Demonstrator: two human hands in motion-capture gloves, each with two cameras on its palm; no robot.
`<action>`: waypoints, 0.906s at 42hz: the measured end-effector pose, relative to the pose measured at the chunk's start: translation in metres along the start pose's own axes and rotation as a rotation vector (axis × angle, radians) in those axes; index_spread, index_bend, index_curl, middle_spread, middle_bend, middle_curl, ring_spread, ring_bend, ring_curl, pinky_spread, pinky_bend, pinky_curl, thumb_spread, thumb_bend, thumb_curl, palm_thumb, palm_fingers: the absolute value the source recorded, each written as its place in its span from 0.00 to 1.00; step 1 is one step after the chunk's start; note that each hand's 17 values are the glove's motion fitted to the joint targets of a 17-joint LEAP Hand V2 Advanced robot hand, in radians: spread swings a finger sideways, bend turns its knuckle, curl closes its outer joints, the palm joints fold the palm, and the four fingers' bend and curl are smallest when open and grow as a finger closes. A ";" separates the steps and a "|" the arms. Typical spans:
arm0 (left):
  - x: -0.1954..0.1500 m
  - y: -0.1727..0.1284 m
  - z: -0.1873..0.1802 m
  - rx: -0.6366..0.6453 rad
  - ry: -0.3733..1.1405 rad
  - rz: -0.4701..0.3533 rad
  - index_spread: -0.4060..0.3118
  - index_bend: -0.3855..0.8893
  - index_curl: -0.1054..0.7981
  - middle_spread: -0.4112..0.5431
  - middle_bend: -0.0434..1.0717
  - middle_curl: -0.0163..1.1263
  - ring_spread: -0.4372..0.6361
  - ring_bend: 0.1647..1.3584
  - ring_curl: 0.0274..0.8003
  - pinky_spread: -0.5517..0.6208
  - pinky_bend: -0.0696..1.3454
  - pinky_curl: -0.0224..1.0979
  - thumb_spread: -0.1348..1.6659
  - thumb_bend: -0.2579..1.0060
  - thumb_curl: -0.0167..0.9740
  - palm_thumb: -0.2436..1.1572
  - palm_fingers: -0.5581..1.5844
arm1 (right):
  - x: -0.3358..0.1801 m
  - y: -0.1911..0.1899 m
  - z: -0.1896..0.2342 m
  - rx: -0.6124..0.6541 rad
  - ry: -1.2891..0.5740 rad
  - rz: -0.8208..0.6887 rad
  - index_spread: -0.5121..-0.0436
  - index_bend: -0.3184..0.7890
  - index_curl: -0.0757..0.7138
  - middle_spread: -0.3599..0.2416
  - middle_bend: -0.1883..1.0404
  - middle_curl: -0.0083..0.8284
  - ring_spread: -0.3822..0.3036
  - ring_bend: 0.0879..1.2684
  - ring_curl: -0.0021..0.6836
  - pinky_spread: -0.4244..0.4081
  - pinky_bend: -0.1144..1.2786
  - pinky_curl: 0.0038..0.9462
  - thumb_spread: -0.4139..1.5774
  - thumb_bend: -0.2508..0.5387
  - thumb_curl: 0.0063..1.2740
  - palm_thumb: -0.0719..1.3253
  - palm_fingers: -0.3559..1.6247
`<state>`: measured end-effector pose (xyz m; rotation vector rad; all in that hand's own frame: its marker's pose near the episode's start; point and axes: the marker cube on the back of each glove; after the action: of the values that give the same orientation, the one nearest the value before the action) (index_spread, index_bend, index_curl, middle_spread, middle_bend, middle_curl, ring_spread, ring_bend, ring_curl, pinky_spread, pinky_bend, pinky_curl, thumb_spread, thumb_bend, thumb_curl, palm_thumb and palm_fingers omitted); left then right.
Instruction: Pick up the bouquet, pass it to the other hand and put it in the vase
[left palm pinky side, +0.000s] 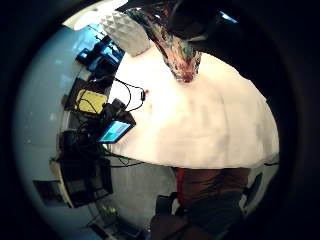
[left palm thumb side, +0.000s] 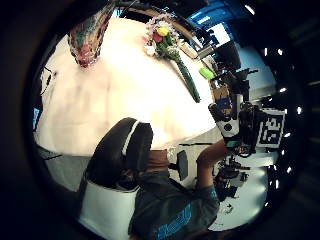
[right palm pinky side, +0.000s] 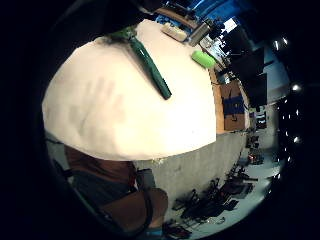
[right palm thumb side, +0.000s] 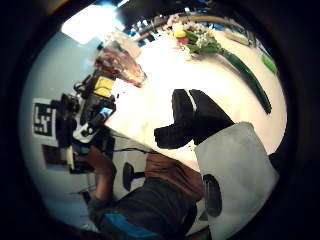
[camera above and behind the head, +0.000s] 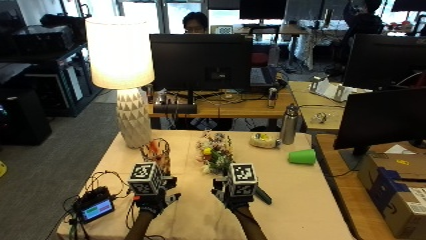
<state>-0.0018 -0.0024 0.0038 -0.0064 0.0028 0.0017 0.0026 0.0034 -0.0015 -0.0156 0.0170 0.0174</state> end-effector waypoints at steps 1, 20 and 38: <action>0.000 0.000 0.001 -0.002 0.001 0.000 0.51 0.38 0.15 0.48 0.22 0.06 0.55 0.24 0.07 0.65 0.31 0.08 0.30 0.28 0.07 0.31 0.47 | 0.000 0.001 -0.001 -0.004 0.002 0.002 0.72 0.40 0.13 0.63 0.37 0.09 0.67 0.17 0.08 0.71 0.38 0.09 0.42 0.65 0.07 0.34 0.40; 0.003 0.000 -0.005 -0.029 0.019 -0.004 0.46 0.40 0.28 0.54 0.22 0.21 0.72 0.34 0.25 0.85 0.37 0.23 0.60 0.21 0.19 0.34 0.40 | -0.003 0.003 -0.004 0.002 -0.001 -0.009 0.36 0.40 0.30 0.67 0.38 0.28 0.83 0.21 0.27 0.91 0.43 0.27 0.74 0.58 0.18 0.42 0.35; 0.005 0.001 -0.008 -0.007 0.038 0.010 0.46 0.40 0.33 0.55 0.22 0.27 0.74 0.36 0.29 0.87 0.38 0.27 0.63 0.18 0.25 0.34 0.39 | 0.004 -0.004 -0.006 0.008 -0.008 -0.026 0.34 0.40 0.34 0.69 0.37 0.36 0.85 0.22 0.33 0.93 0.45 0.32 0.78 0.43 0.23 0.45 0.33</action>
<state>0.0029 -0.0018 -0.0038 -0.0130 0.0412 0.0112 0.0069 -0.0009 -0.0077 -0.0080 0.0088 -0.0082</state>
